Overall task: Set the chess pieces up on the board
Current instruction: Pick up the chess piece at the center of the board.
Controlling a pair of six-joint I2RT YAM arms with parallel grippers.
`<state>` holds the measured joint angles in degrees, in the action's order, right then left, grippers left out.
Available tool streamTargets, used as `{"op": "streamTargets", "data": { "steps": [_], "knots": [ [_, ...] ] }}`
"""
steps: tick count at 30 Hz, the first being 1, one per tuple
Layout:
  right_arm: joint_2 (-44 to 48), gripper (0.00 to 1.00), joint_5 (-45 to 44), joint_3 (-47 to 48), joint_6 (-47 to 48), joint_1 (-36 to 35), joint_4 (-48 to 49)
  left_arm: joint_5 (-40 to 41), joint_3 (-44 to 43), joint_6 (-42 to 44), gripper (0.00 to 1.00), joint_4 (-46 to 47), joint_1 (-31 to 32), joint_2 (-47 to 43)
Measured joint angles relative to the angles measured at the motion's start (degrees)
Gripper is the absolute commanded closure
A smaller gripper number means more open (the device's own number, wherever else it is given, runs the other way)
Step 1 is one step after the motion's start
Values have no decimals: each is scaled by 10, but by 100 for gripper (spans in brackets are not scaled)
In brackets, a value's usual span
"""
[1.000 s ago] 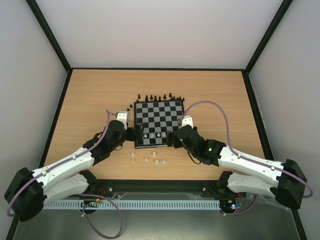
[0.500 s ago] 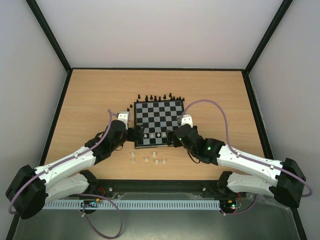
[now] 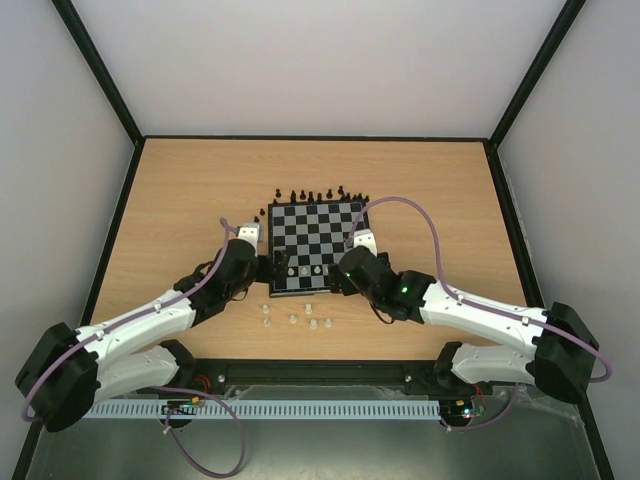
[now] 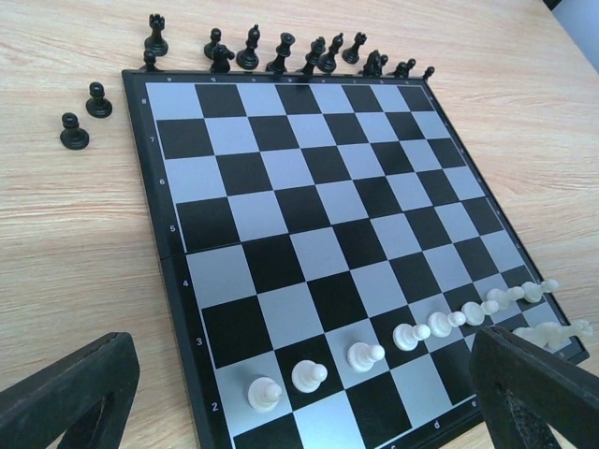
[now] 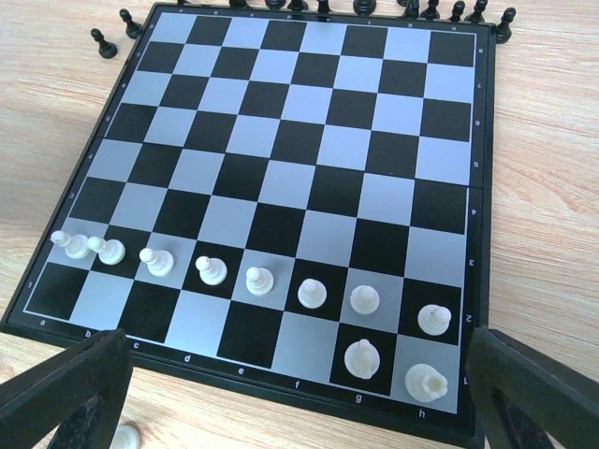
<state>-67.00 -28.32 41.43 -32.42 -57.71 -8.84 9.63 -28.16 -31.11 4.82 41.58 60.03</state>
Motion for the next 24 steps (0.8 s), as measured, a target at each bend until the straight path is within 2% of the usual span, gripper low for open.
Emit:
{"op": "streamTargets", "data": {
  "steps": [17,24],
  "knots": [
    [8,1,0,0,0,0,-5,-6,-11,-5,0,-10,0,28],
    [54,1,6,0,0,0,-9,-8,-16,-11,0,-30,0,28]
  ]
}}
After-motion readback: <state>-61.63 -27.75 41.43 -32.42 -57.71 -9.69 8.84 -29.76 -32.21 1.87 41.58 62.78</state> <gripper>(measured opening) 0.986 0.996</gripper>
